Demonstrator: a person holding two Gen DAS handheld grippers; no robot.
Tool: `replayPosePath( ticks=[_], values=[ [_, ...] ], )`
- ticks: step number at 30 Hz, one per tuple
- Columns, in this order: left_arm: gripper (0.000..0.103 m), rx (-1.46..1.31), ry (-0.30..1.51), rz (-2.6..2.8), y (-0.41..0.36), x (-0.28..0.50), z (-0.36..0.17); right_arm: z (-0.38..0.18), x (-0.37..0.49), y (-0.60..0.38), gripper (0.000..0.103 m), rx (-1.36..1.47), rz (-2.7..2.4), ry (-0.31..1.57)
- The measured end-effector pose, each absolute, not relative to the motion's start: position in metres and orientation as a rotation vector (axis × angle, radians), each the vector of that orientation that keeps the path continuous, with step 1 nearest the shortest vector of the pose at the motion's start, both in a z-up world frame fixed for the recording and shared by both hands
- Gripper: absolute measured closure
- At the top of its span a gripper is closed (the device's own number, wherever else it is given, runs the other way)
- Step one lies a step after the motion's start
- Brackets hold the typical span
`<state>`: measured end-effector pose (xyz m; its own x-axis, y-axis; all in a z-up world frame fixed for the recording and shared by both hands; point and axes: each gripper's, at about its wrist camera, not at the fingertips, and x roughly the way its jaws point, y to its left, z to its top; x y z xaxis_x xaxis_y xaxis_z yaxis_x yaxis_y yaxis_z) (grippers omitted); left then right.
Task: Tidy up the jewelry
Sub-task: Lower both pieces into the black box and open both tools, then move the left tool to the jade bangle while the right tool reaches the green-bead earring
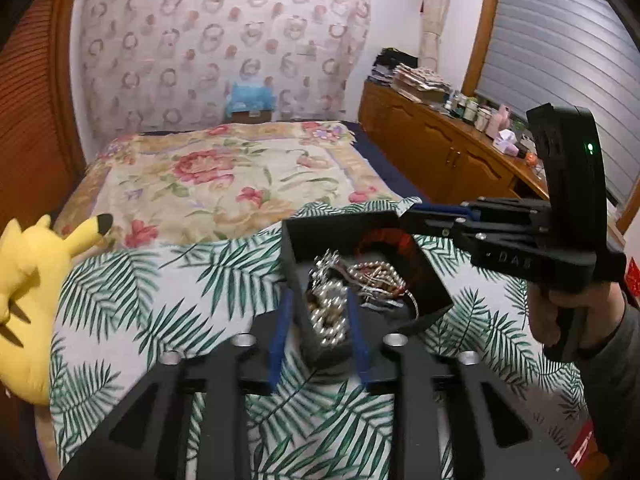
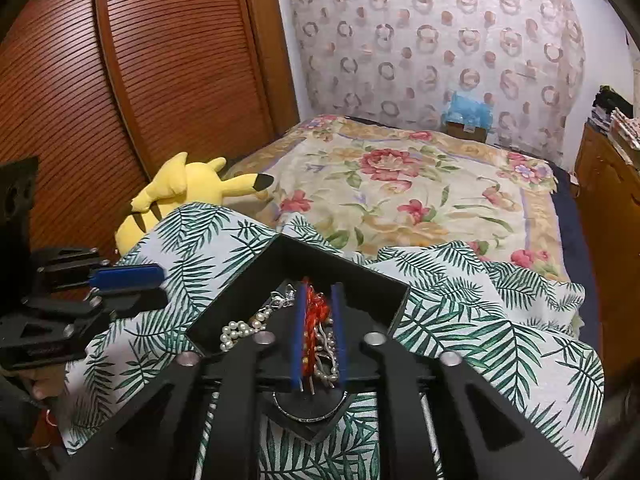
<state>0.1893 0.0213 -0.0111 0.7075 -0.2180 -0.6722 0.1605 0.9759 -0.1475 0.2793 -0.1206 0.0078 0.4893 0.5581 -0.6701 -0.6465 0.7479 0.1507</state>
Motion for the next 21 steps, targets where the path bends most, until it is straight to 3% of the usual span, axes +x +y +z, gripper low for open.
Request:
replayPosePath(
  ticks=[3,16,21],
  values=[
    [0.069,-0.079,0.766,-0.192,0.025,0.179,-0.017,0.008,0.276,-0.125,0.077,-0.119,0.730,0.762],
    [0.031,-0.047,0.818,-0.154,0.024,0.142,-0.047,-0.011,0.192,-0.168,0.077,-0.145,0.679,0.766],
    [0.025,-0.029,0.845,-0.165,0.016,0.128,-0.064,-0.033,0.159,-0.173,0.077,-0.169,0.670,0.807]
  ],
)
